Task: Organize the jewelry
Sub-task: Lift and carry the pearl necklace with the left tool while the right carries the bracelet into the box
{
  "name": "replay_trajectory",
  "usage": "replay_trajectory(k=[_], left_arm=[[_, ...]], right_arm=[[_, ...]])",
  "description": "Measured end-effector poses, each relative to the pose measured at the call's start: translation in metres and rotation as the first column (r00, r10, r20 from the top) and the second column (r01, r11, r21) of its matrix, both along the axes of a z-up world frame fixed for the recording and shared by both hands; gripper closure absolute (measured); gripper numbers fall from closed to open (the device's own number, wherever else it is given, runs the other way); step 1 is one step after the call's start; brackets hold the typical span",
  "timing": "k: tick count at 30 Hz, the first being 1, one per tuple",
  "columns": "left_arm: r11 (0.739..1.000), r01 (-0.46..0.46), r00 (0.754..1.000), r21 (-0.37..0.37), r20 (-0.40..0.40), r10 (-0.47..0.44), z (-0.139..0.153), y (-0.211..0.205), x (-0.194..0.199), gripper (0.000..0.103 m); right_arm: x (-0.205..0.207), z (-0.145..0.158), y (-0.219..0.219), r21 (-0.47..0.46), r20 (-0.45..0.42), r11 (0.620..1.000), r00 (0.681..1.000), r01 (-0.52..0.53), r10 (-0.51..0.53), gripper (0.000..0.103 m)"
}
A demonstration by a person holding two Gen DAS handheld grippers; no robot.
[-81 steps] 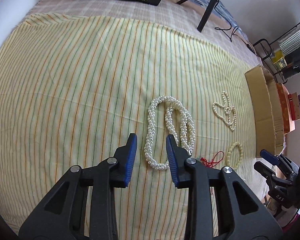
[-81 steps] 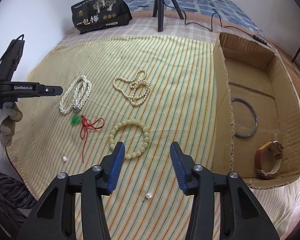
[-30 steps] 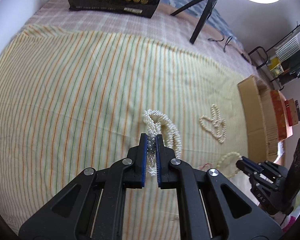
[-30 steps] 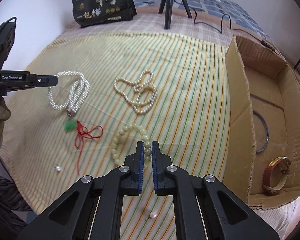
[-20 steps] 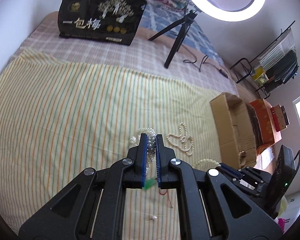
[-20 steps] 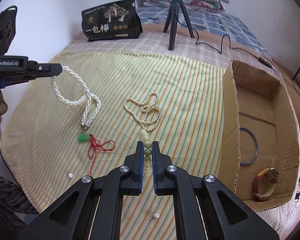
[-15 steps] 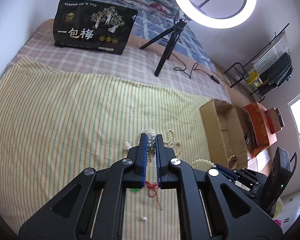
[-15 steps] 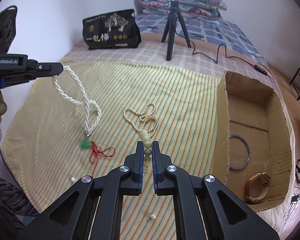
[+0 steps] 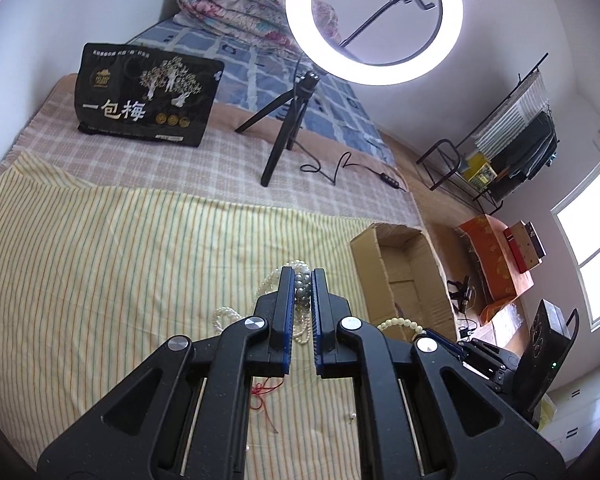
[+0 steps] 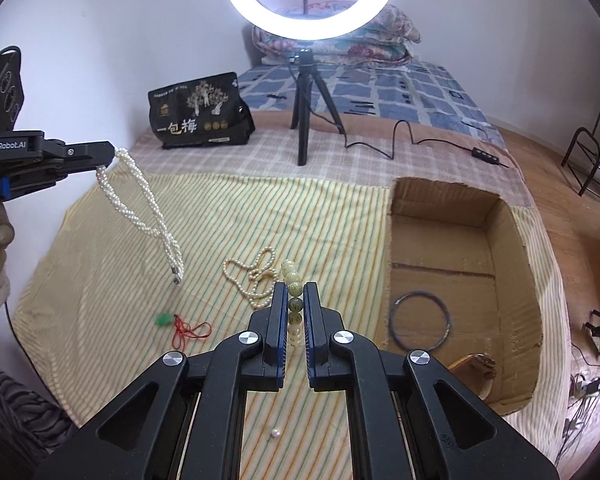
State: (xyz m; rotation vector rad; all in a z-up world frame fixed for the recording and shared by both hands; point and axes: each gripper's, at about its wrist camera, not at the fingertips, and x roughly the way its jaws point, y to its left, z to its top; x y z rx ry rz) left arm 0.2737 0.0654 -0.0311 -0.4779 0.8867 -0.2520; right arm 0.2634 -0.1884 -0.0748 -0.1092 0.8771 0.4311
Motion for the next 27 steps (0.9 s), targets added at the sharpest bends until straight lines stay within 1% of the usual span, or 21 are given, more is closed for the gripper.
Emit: replay_trajectory(k=[6,13,18,27], left_arm=[[0.999,0.033,0.999,-0.013,0.037,-0.033,0.015,-0.019,0.004,0.098],[0.997,0.080,0.995,-0.023,0.062,-0.078,0.024,-0.051,0.012,0.098],[0.993,0.119,0.990,-0.016,0.077,-0.117,0.031,-0.076,0.018,0.098],[0.983,0.184,0.977,-0.007,0.116,-0.182,0.052,-0.122,0.039,0.098]], right_arm=[[0.001,0.005,-0.023,0.014,0.006,0.999,0.999,0.042,-0.042,0.097],[-0.001,0.008,-0.049,0.024,0.007,0.996,0.996,0.084,-0.084,0.097],[-0.002,0.010,-0.066,0.035,0.006,0.993,0.994,0.113,-0.114,0.097],[-0.003,0.008,-0.089,0.046,-0.010,0.989,0.990,0.144,-0.144,0.097]])
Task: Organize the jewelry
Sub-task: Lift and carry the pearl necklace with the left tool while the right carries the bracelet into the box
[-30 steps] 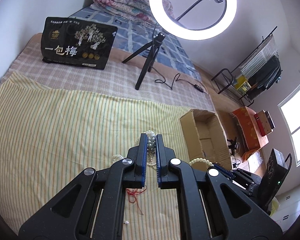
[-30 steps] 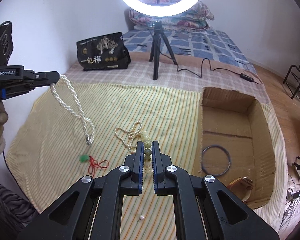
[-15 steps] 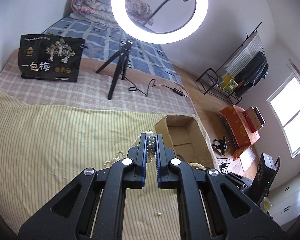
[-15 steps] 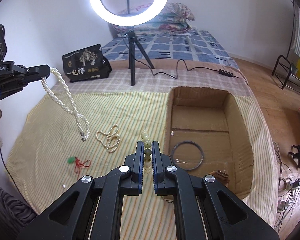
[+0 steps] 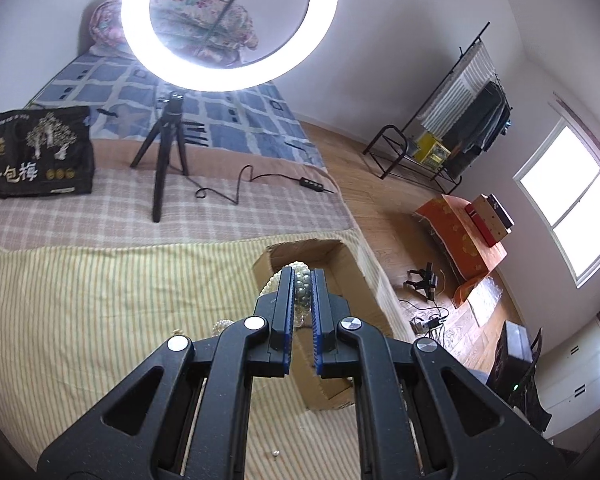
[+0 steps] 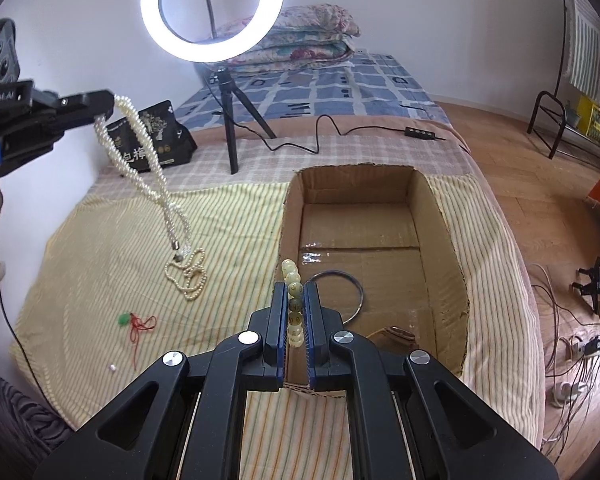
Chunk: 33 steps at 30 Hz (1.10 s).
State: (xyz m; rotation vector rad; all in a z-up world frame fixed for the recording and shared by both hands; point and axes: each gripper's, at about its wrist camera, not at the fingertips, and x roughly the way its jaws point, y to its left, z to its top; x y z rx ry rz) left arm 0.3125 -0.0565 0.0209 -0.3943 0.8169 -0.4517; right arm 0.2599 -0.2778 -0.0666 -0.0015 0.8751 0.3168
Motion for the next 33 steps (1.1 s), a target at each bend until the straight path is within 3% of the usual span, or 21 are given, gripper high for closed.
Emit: replay_trajectory(k=[8,16,33], left_arm=[[0.998,0.060,0.998,-0.003,0.005,-0.060,0.008,-0.043,0.028,0.098],[0.995,0.096,0.995,0.040,-0.011,-0.096,0.001,-0.086,0.054,0.098],[0.990,0.118,0.987,0.079,-0.123,-0.108,-0.056,-0.146,0.106,0.098]], right_arm=[[0.001,-0.005,-0.007,0.011,-0.027,1.000,1.000,-0.002,0.003,0.097],[0.004,-0.013,-0.011,0.010,-0.049,1.000,0.999,0.000,0.001,0.097],[0.017,-0.029,-0.016,0.028,-0.102,0.999,0.995,0.026,-0.023,0.097]])
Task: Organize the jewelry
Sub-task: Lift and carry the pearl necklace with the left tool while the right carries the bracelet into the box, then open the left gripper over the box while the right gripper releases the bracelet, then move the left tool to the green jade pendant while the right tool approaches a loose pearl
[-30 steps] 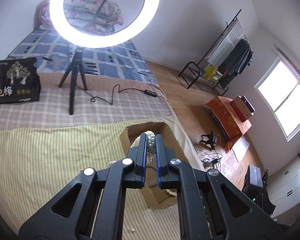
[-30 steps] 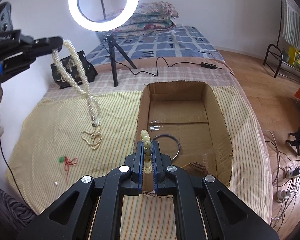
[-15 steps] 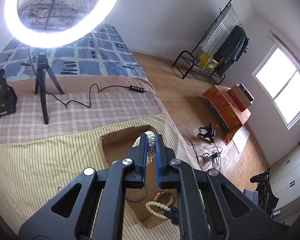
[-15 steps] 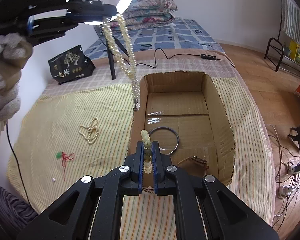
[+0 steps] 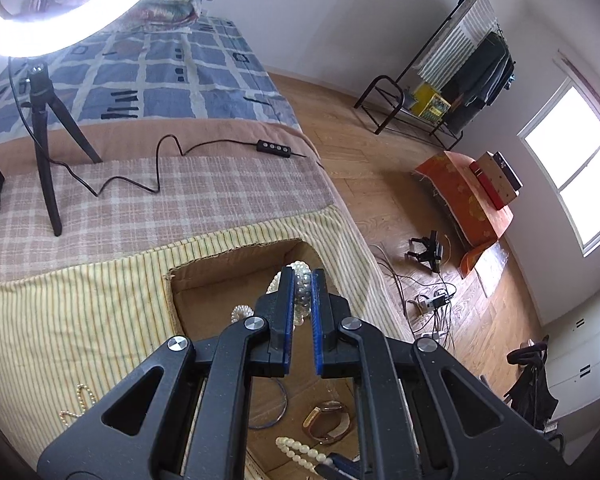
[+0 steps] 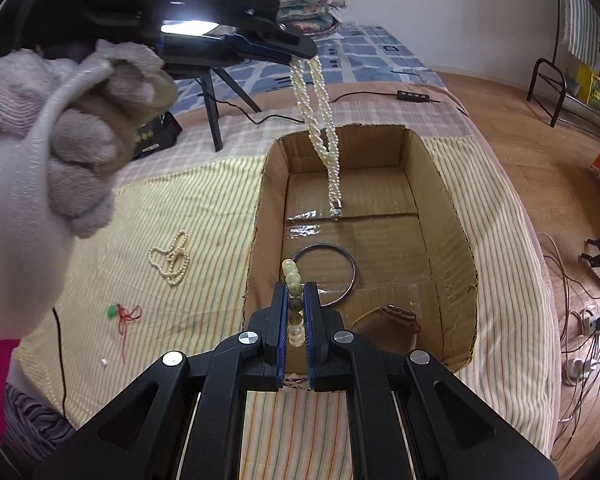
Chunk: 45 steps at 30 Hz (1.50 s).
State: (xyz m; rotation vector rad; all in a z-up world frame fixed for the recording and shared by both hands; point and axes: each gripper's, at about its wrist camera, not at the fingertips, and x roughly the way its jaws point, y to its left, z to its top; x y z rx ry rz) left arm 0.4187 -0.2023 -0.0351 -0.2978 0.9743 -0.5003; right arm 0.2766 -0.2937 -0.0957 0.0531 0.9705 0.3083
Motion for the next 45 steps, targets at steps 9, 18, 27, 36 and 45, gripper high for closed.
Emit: replay_trajectory(k=[9,18,27,36,45], left_arm=[[1.000,0.019,0.998,0.019,-0.058,-0.018,-0.030,-0.020,0.011,0.098],[0.997,0.054,0.996,0.047,-0.075,-0.050,-0.044,-0.032,0.009,0.097],[0.995,0.050,0.999,0.088,-0.026,-0.048,-0.026,-0.019,-0.003,0.097],[0.991,-0.031,0.997,0.132,0.070,0.021,0.012,0.036,-0.028,0.097],[0.965,-0.136,0.969,0.223,0.235,0.082,0.061,0.117,-0.085,0.061]], right_arm=[[0.009,-0.020,-0.006,0.005,-0.056,1.000,0.998,0.025,-0.024,0.097],[0.011,-0.024,-0.007,0.001,-0.082,0.999,0.996,0.039,-0.039,0.096],[0.007,-0.012,-0.007,0.008,-0.051,0.999,0.997,0.052,-0.051,0.079],[-0.006,0.014,-0.002,0.015,0.020,0.998,0.998,0.060,-0.061,0.061],[-0.024,0.043,0.017,0.017,0.110,0.998,0.992,0.052,-0.054,0.033]])
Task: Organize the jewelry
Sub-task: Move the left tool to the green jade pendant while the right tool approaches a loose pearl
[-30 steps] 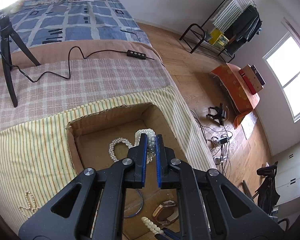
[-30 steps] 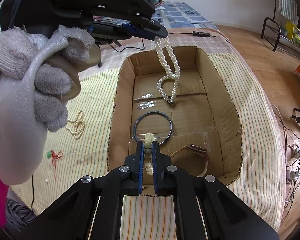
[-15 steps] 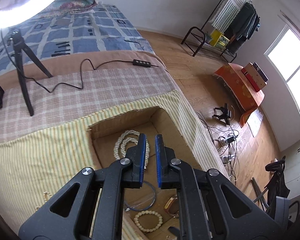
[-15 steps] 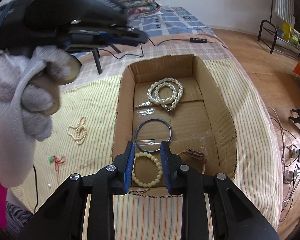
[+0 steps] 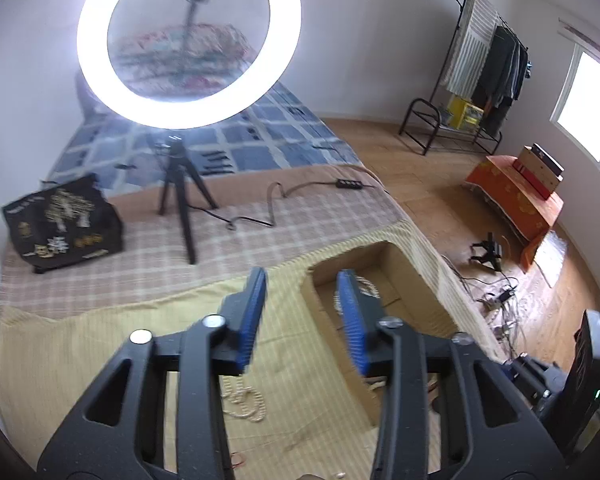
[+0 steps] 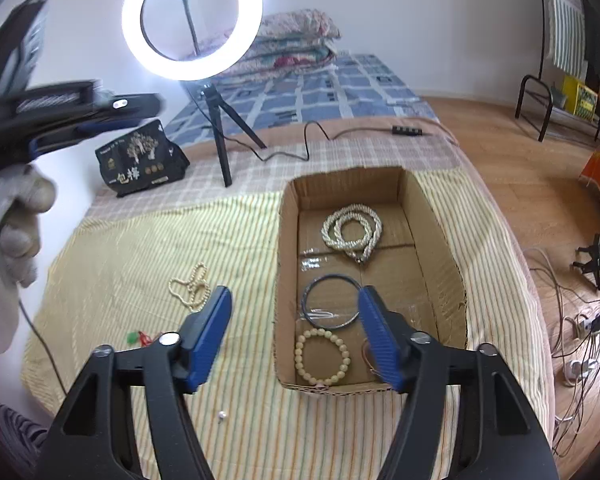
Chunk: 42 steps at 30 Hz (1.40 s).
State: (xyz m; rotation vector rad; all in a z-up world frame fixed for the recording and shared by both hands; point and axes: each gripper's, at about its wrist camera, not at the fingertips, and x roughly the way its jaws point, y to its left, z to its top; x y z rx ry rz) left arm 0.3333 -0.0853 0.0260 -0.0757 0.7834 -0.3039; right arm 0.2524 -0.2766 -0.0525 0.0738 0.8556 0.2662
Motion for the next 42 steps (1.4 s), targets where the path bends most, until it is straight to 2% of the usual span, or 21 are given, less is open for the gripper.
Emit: replay_trajectory(k=[5,9,12,15,20,23,32,33,34,36,42], left_arm=[[0.999,-0.042,0.999,0.012,0.000,0.042,0.006,0.045,-0.034,0.061],[0.998,-0.054,0.998,0.014,-0.024,0.055,-0.003,0.073,-0.062,0.061],[0.998,-0.065,0.996,0.001,-0.063,0.065,-0.019,0.090,-0.081,0.061],[0.999,-0.054,0.993,-0.006,-0.110,0.053,-0.040,0.101,-0.094,0.061],[0.999,-0.034,0.982,0.016,-0.184,0.036,-0.080,0.109,-0.106,0.061],[1.000,0.002,0.967,0.023,-0.254,0.004,-0.106,0.111,-0.108,0.061],[0.996,0.087,0.917,0.035,-0.394,-0.067,-0.164,0.111,-0.103,0.061],[0.995,0.096,0.912,0.043,-0.404,-0.070,-0.169,0.111,-0.103,0.063],[0.993,0.104,0.906,0.056,-0.416,-0.072,-0.175,0.110,-0.103,0.071],[0.990,0.118,0.897,0.076,-0.435,-0.074,-0.185,0.109,-0.102,0.072],[0.980,0.159,0.883,0.117,-0.461,-0.088,-0.203,0.102,-0.100,0.072]], right_arm=[[-0.012,0.006,0.008,0.034,0.028,0.999,0.999,0.015,-0.016,0.031],[-0.024,0.002,0.017,0.037,0.038,0.999,0.999,-0.021,0.020,0.030],[-0.035,-0.004,0.027,-0.017,0.058,0.997,0.996,-0.069,0.070,0.028],[-0.046,-0.017,0.041,-0.113,0.052,0.982,0.986,-0.153,0.160,0.025],[-0.053,-0.039,0.053,-0.224,-0.029,0.948,0.974,-0.227,0.226,0.025],[-0.056,-0.049,0.053,-0.217,-0.064,0.943,0.968,-0.252,0.244,0.025],[-0.067,-0.067,0.059,-0.193,-0.124,0.931,0.949,-0.308,0.288,0.025],[-0.067,-0.069,0.060,-0.194,-0.128,0.931,0.949,-0.310,0.289,0.026],[-0.068,-0.072,0.060,-0.191,-0.138,0.930,0.946,-0.315,0.293,0.026],[-0.068,-0.077,0.061,-0.183,-0.153,0.926,0.940,-0.330,0.305,0.026],[-0.062,-0.096,0.069,-0.156,-0.221,0.918,0.918,-0.366,0.329,0.046]])
